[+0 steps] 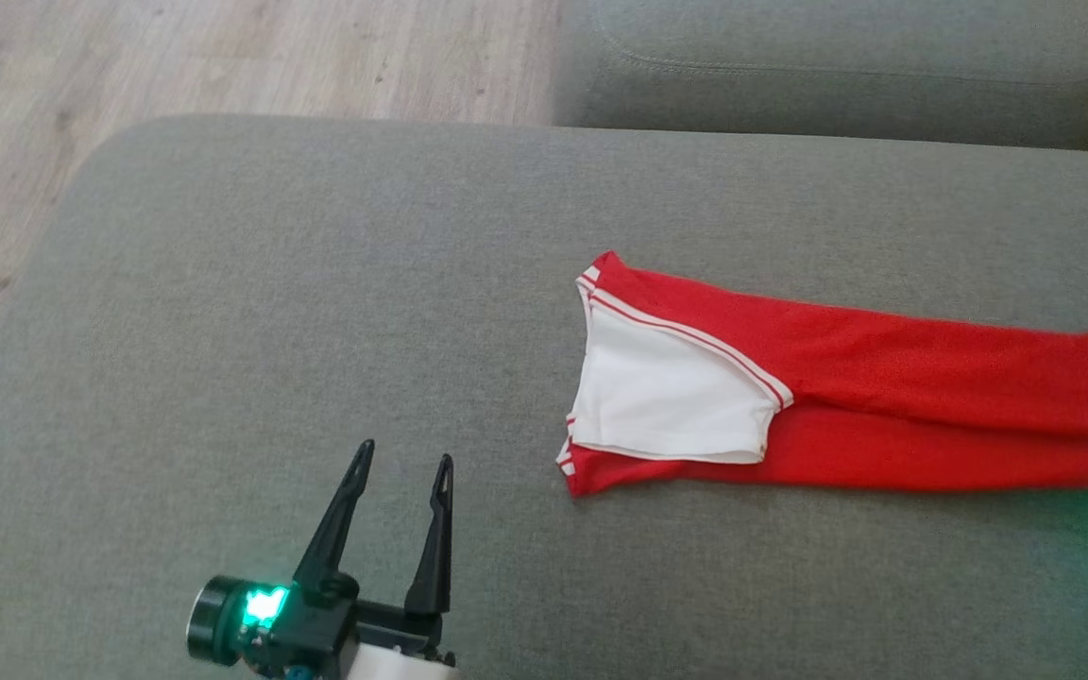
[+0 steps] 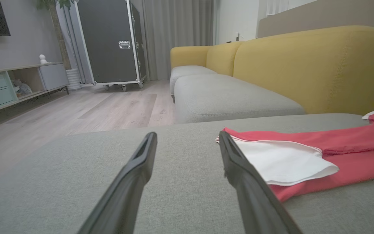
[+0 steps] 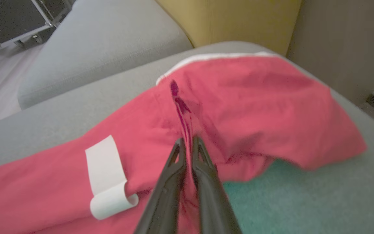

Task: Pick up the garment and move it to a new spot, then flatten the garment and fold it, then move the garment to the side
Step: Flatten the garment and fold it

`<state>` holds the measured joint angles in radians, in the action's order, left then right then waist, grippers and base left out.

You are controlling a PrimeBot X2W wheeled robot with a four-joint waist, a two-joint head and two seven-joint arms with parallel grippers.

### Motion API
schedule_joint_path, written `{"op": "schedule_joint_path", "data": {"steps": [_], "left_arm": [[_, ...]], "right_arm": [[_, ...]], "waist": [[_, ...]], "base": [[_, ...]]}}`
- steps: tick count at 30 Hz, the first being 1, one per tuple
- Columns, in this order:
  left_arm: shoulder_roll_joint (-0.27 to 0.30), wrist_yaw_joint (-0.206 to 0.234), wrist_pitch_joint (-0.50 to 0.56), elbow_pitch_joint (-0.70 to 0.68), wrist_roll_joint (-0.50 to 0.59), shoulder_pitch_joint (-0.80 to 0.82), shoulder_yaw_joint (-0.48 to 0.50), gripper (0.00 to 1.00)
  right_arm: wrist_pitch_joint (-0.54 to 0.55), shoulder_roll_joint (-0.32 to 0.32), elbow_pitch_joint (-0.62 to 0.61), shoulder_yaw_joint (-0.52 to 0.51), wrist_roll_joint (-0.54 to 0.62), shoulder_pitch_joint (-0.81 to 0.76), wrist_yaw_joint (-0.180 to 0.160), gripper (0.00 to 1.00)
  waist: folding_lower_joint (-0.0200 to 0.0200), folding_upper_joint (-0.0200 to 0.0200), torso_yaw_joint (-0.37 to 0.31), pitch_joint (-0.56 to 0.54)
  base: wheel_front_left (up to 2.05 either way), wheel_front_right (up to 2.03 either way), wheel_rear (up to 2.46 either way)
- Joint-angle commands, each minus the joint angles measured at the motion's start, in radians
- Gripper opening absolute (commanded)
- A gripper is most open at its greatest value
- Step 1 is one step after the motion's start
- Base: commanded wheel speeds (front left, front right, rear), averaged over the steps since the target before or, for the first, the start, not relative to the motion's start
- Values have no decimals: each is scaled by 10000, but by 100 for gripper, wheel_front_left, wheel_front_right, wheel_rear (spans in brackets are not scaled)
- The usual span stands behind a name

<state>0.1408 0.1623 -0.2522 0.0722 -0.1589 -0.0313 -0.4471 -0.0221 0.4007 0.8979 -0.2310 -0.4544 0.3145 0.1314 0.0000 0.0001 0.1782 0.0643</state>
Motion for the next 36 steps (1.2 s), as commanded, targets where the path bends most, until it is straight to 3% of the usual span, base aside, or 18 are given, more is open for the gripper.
{"op": "schedule_joint_path", "data": {"steps": [1, 3, 5, 8, 14, 21, 31, 32, 33, 34, 36], "left_arm": [[-112, -38, -95, -241, 101, 157, 415, 100], [-157, -129, -95, -192, 165, 119, 475, 100], [-245, -277, -95, -114, 262, 44, 596, 100], [-321, -394, -95, -70, 321, 27, 650, 100], [-470, -604, -95, 18, 404, 52, 730, 100], [-633, -818, -95, 160, 450, 161, 799, 100], [-783, -965, -95, 256, 531, 301, 923, 100], [-794, -968, -95, 257, 542, 311, 929, 100], [-805, -967, -95, 259, 550, 319, 936, 100], [-815, -968, -95, 263, 558, 328, 939, 100], [-833, -978, -95, 291, 569, 354, 934, 100]], "right_arm": [[10, 327, -558, 294, 26, 212, -7, 0], [198, 268, -1291, 550, -183, 350, -7, 0], [547, -184, -3204, 1183, -641, 466, -7, 0], [957, -714, -4662, 1591, -625, 494, -7, 0], [1763, -2097, -6441, 2490, -370, 455, -7, 0], [2147, -3160, -6231, 3739, -168, 477, -7, 0], [1768, -3490, -4521, 5215, -560, 895, -7, 0], [1656, -3495, -4358, 5373, -744, 973, -7, 4], [1527, -3497, -4207, 5542, -991, 1050, -7, 18], [1390, -3499, -4069, 5730, -1247, 1138, -7, 49], [1134, -3500, -3805, 6138, -1750, 1301, -7, 100]], "waist": [[0, -1, -98, -70], [0, -1, -180, -135], [0, -1, -233, -247], [0, -1, -160, -289], [0, -1, 242, -216], [0, -1, 835, -72], [0, -1, 1276, 165], [0, -1, 1286, 185], [0, -1, 1292, 202], [0, -1, 1296, 218], [0, -1, 1287, 226]], "base": [[0, 0, 0], [0, 0, 0], [0, 0, 0], [0, 0, 0], [0, 0, 0], [0, 0, 0], [0, 0, 0], [0, 0, 0], [0, 0, 0], [0, 0, 0], [0, 0, 0]]}}
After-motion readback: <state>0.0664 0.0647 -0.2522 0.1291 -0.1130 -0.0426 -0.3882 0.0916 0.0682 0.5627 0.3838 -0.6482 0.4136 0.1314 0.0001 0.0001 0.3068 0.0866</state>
